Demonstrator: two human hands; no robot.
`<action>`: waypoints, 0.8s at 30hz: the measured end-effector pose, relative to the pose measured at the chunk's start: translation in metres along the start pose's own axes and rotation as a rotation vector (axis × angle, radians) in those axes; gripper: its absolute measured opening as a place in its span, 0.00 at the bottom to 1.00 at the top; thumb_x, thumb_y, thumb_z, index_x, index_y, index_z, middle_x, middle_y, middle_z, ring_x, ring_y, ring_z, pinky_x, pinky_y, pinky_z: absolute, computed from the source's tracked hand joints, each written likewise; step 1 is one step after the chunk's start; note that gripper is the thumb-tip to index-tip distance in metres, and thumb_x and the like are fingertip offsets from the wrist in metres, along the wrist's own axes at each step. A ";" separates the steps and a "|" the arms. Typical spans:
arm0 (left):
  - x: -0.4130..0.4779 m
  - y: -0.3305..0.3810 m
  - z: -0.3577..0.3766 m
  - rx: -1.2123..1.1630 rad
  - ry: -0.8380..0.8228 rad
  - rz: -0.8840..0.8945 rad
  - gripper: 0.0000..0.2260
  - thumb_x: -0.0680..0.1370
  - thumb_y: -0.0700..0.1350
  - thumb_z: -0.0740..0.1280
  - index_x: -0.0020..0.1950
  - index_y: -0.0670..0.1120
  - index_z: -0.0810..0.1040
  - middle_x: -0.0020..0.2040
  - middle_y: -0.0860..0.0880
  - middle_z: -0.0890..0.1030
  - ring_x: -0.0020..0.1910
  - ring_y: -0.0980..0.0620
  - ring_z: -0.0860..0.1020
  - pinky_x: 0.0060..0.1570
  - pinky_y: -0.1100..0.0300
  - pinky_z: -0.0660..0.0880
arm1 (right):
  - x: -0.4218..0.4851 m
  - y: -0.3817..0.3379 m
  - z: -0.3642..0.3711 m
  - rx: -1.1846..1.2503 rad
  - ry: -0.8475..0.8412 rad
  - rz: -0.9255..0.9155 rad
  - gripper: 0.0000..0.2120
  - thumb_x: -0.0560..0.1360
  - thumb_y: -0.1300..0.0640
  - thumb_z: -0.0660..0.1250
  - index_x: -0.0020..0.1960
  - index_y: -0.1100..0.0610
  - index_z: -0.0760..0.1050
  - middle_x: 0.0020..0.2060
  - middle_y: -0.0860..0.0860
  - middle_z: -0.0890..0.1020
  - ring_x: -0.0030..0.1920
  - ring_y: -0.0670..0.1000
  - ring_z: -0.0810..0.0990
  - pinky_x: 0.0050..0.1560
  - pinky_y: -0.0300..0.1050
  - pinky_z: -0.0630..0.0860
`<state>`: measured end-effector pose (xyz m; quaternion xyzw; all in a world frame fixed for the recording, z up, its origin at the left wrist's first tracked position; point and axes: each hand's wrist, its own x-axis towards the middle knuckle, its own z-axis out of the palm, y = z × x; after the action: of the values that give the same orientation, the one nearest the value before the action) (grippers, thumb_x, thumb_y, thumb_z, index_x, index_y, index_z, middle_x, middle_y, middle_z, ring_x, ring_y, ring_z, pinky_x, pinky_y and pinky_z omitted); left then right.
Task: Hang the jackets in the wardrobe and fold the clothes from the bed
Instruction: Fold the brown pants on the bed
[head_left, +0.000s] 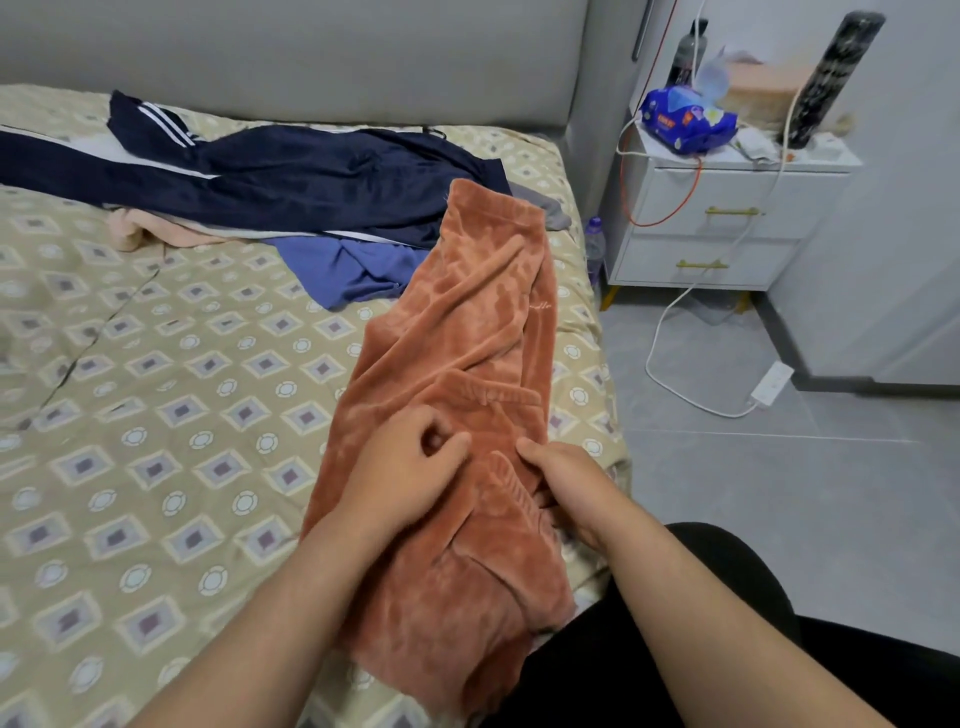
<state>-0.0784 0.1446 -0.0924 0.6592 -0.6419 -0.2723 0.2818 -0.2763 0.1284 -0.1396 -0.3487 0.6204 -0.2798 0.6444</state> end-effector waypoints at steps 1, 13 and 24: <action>-0.011 0.004 0.003 -0.017 -0.204 -0.036 0.18 0.68 0.65 0.67 0.46 0.53 0.78 0.44 0.57 0.81 0.45 0.61 0.78 0.48 0.59 0.73 | 0.000 0.000 0.001 0.020 0.003 -0.012 0.13 0.78 0.46 0.66 0.49 0.56 0.80 0.37 0.56 0.83 0.32 0.52 0.79 0.32 0.41 0.74; 0.003 0.039 -0.021 -0.636 -0.120 -0.083 0.06 0.79 0.41 0.67 0.53 0.45 0.82 0.49 0.50 0.85 0.48 0.54 0.82 0.55 0.60 0.77 | 0.000 0.000 0.008 0.179 -0.008 -0.025 0.09 0.80 0.53 0.66 0.57 0.52 0.82 0.46 0.48 0.87 0.50 0.56 0.85 0.39 0.39 0.80; 0.019 -0.015 0.001 -0.164 -0.105 -0.174 0.12 0.77 0.54 0.68 0.60 0.55 0.79 0.49 0.64 0.79 0.47 0.67 0.75 0.48 0.72 0.68 | -0.017 -0.002 0.011 0.248 -0.172 -0.138 0.24 0.71 0.37 0.71 0.60 0.51 0.80 0.50 0.45 0.87 0.54 0.48 0.85 0.62 0.51 0.78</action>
<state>-0.0681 0.1258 -0.1041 0.6718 -0.5719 -0.3814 0.2760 -0.2669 0.1418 -0.1278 -0.3310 0.4981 -0.3669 0.7125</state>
